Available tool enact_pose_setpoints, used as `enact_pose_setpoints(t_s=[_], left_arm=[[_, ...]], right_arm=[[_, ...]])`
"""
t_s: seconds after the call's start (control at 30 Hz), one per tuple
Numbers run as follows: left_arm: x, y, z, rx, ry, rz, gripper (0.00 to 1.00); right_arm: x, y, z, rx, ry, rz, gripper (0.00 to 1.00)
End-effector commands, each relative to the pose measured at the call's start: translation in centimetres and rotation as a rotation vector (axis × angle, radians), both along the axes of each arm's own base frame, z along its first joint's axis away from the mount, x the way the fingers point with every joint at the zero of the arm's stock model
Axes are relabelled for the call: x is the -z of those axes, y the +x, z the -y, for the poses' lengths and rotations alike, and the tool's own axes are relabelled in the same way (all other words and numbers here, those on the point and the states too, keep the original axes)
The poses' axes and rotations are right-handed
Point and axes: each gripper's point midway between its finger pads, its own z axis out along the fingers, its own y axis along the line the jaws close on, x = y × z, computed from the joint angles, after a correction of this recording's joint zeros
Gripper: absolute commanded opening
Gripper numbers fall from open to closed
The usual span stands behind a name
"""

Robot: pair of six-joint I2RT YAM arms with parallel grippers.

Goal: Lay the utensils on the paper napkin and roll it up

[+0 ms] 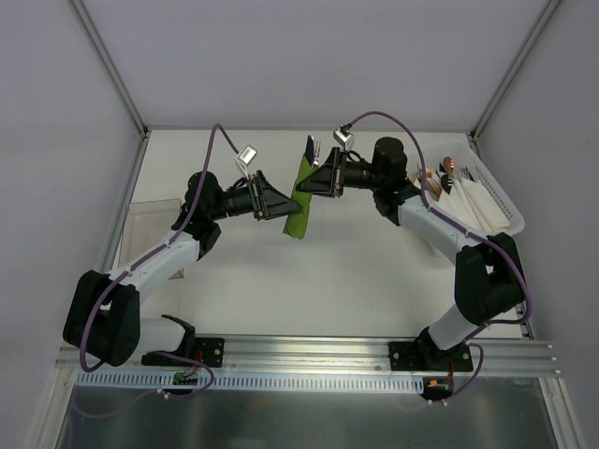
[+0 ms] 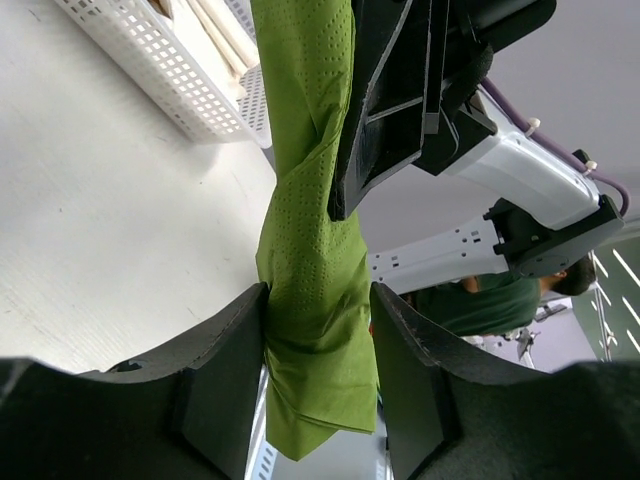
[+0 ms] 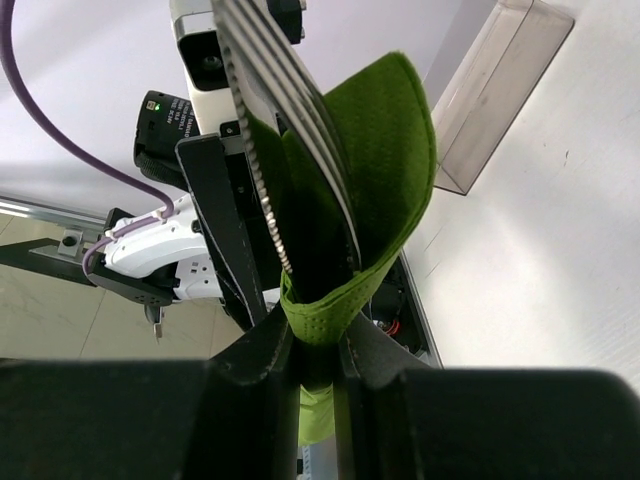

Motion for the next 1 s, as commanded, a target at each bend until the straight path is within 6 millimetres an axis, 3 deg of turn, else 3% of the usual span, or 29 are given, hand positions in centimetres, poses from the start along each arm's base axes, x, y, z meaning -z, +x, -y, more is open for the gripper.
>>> enact_pose_setpoints(t_s=[0.0,0.4,0.57,0.6,0.73,0.9,0.97], left_arm=[[-1.5,-0.8,0.0,0.053,-0.053,0.065,0.45],[-1.8,-1.5,0.0,0.084,-0.072,0.085,0.22],[-2.1,-1.4,-0.1,0.077,-0.087,0.116,0.00],[-2.2,-1.3,-0.1,0.070,-0.092,0.125,0.00],[-2.7,-0.8,-0.2,0.042,-0.101,0.180,0.00],[-3.9,-0.4,-0.5,0.023,-0.118,0.249,0.00],[-4.4,-0.4,-0.5,0.022,-0.125,0.271,0.00]], right_arm=[[-3.3,-0.5,0.3,-0.011,0.072,0.106,0.00],[-2.9,-0.2,0.2,-0.012,0.063,0.115,0.00],[-2.5,-0.5,-0.1,-0.042,0.025,0.113,0.00],[-2.5,-0.5,0.0,-0.044,0.017,0.115,0.03],[-2.9,-0.3,0.2,-0.037,0.002,0.145,0.46],[-2.5,-0.1,1.0,-0.016,-0.028,0.155,0.70],[-1.8,-0.2,1.3,-0.018,-0.048,0.145,0.73]])
